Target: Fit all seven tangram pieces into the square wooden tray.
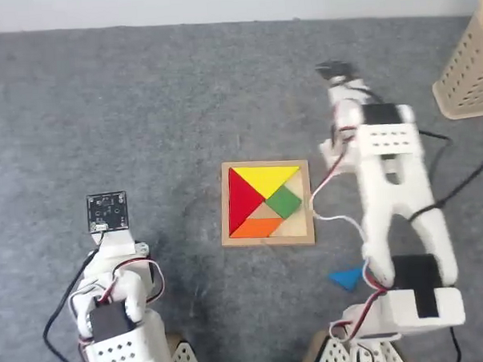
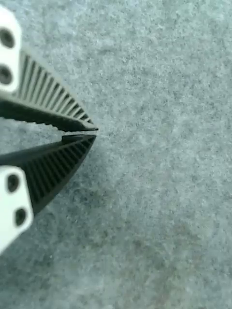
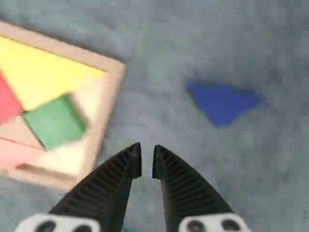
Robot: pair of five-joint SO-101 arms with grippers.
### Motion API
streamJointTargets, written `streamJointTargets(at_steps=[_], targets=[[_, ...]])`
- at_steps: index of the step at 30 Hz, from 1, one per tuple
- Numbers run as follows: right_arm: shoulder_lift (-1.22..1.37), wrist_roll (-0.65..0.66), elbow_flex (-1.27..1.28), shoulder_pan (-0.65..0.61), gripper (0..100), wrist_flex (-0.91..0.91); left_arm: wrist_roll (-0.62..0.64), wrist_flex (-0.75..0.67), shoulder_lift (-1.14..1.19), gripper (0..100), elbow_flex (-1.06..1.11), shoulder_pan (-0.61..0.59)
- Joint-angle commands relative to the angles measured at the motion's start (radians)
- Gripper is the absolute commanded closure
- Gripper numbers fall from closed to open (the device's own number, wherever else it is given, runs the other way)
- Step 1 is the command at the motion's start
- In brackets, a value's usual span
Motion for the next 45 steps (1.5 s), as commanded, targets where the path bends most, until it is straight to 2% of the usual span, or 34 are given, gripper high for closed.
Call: streamJointTargets(at_steps=[1, 3, 5, 7, 9, 12, 16, 23, 26, 30, 35, 39, 45], targets=[[-0.074, 0.235, 0.012, 0.027, 95.1, 0.162, 0.009, 0.006, -0.014, 99, -0.010, 0.003], [-0.093, 0.361, 0.089, 0.021, 93.4, 0.223, 0.009, 0.006, -0.014, 99, -0.010, 0.003], [-0.143, 0.417, 0.198, 0.022, 90.8, 0.199, 0.009, 0.006, -0.014, 99, -0.010, 0.003], [-0.208, 0.460, 0.296, 0.025, 88.2, 0.166, 0.009, 0.006, -0.014, 99, -0.010, 0.003], [-0.263, 0.450, 0.351, 0.027, 85.9, 0.122, 0.009, 0.006, -0.014, 99, -0.010, 0.003], [-0.278, 0.345, 0.334, 0.027, 82.7, 0.050, 0.009, 0.006, -0.014, 99, -0.010, 0.003], [-0.165, 0.144, 0.152, 0.027, 78.4, 0.022, 0.009, 0.006, -0.014, 99, -0.010, 0.003], [0.294, -0.465, -0.288, 0.058, 77.9, 0.041, 0.009, 0.006, -0.014, 99, -0.010, 0.003], [0.478, -0.652, -0.505, 0.064, 77.9, 0.090, 0.009, 0.006, -0.014, 99, -0.010, 0.003], [0.674, -0.755, -0.787, 0.064, 77.9, 0.170, 0.009, 0.006, -0.014, 99, -0.010, 0.003], [0.852, -0.824, -1.068, 0.097, 77.9, 0.269, 0.009, 0.006, -0.014, 99, -0.010, 0.003], [0.947, -0.893, -1.195, 0.136, 77.9, 0.332, 0.009, 0.006, -0.014, 99, -0.010, 0.003], [1.036, -0.895, -1.298, 0.159, 77.9, 0.354, 0.009, 0.006, -0.014, 99, -0.010, 0.003]])
